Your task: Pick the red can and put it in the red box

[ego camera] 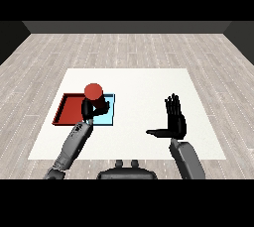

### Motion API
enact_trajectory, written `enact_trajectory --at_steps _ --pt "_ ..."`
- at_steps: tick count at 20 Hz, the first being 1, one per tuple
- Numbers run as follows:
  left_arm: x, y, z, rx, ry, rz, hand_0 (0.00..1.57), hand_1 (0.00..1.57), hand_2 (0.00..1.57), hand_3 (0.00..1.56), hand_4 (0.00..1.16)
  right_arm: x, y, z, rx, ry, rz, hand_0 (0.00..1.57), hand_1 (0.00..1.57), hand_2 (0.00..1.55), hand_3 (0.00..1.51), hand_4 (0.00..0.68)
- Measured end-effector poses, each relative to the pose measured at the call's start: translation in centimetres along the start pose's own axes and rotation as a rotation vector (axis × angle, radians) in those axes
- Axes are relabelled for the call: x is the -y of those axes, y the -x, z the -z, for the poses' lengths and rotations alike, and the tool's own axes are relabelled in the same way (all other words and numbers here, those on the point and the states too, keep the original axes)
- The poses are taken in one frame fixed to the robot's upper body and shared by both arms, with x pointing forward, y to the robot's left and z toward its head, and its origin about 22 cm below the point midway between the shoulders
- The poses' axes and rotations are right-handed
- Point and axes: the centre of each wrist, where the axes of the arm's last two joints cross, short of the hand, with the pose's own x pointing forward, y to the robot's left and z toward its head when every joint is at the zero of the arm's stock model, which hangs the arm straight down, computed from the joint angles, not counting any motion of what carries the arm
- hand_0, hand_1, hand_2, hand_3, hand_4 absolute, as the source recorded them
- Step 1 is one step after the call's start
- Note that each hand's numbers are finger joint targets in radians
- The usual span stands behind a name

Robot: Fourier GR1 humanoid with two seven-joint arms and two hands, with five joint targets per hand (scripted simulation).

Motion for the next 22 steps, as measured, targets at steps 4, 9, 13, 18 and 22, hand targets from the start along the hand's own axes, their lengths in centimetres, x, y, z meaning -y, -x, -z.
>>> enact_trajectory --at_steps 4,9,13,18,22 --pt "-3.9 0.0 1.3 -0.011 -0.041 0.111 1.57 1.57 1.57 1.49 1.14 2.5 0.2 -1.3 -0.027 0.043 -0.019 0.0 0.0 0.0 0.0 0.0" --pt "-9.9 1.0 3.3 -0.107 -0.094 0.318 1.57 1.57 1.55 1.5 1.11 3.5 1.0 -1.9 -0.057 0.068 -0.016 0.0 0.0 0.0 0.0 0.0" --pt "-13.8 3.4 3.5 -0.25 -0.122 0.461 1.57 1.57 1.55 1.47 1.05 4.0 2.1 -1.8 -0.078 0.079 -0.028 0.0 0.0 0.0 0.0 0.0" --pt "-18.2 6.0 3.6 -0.453 -0.166 0.632 1.23 1.23 1.15 1.07 0.92 4.5 2.9 -1.1 -0.072 0.09 -0.028 0.0 0.0 0.0 0.0 0.0" --pt "-19.7 7.7 3.3 -0.609 -0.179 0.736 0.0 0.0 0.0 0.0 0.72 4.8 3.5 -0.6 -0.074 0.099 -0.043 0.0 0.0 0.0 0.0 0.0"
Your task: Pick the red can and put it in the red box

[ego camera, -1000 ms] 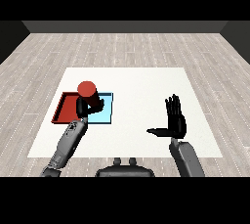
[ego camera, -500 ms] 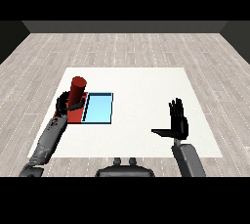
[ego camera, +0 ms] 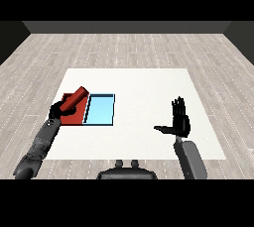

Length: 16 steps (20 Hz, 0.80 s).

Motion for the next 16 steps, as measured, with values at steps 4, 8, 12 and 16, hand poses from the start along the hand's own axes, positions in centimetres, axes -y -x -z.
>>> enact_trajectory --at_steps 4,8,12,16 --pt "0.9 1.7 0.1 -0.106 0.038 0.064 1.12 1.12 1.04 0.0 0.65 0.0 1.3 0.0 -0.005 0.001 -0.008 0.0 0.0 0.0 0.0 0.0" --pt "1.8 2.9 -0.3 -0.138 0.128 0.102 0.0 0.0 0.0 0.0 0.2 -0.3 1.6 1.0 -0.002 0.008 -0.012 0.0 0.0 0.0 0.0 0.0" --pt "1.4 3.0 0.0 -0.178 0.182 0.162 0.0 0.0 0.0 0.0 0.0 -0.3 2.1 1.5 0.002 0.0 -0.001 0.0 0.0 0.0 0.0 0.0" --pt "0.9 2.2 0.5 -0.114 0.122 -0.002 0.0 0.0 0.0 0.0 0.0 -0.2 2.4 1.5 0.01 -0.006 0.005 0.0 0.0 0.0 0.0 0.0"
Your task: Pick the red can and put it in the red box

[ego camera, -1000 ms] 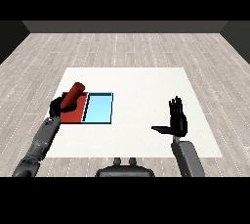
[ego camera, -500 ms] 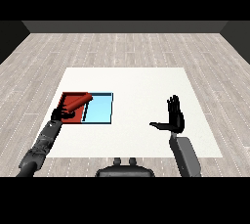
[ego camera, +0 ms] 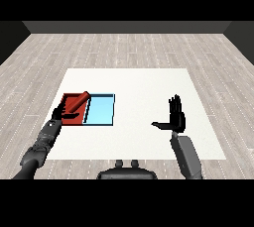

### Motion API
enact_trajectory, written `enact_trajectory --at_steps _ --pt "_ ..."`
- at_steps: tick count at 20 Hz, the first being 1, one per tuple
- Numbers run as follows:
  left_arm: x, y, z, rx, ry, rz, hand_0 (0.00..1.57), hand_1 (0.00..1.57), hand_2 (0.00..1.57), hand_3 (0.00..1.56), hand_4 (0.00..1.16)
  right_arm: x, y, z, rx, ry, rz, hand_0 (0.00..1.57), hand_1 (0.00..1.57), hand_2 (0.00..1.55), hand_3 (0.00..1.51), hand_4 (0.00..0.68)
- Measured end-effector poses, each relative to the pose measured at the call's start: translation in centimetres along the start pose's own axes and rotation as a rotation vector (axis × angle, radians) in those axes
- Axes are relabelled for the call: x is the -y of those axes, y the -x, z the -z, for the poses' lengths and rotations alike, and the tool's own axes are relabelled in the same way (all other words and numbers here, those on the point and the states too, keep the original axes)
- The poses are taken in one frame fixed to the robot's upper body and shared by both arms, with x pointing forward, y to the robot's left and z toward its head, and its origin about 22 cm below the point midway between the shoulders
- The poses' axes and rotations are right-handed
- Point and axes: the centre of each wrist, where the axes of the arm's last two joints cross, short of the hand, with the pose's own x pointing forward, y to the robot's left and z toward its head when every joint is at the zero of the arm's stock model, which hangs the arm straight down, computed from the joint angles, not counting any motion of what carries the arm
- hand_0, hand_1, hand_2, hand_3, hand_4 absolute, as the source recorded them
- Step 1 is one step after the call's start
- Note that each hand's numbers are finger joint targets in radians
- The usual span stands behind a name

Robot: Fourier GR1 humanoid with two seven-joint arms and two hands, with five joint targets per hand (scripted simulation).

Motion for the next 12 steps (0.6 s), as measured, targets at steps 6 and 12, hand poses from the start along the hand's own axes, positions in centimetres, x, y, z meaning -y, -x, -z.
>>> enact_trajectory --at_steps 6,12 --pt "1.1 -4.6 0.3 0.357 0.04 -0.467 0.0 0.0 0.0 0.0 0.0 -0.6 -0.2 -0.1 0.01 -0.023 0.027 0.0 0.0 0.0 0.0 0.0" --pt "6.0 -7.7 -1.7 0.68 0.176 -0.854 0.0 0.0 0.0 0.0 0.0 0.0 -0.1 -0.5 0.008 -0.057 0.005 0.0 0.0 0.0 0.0 0.0"
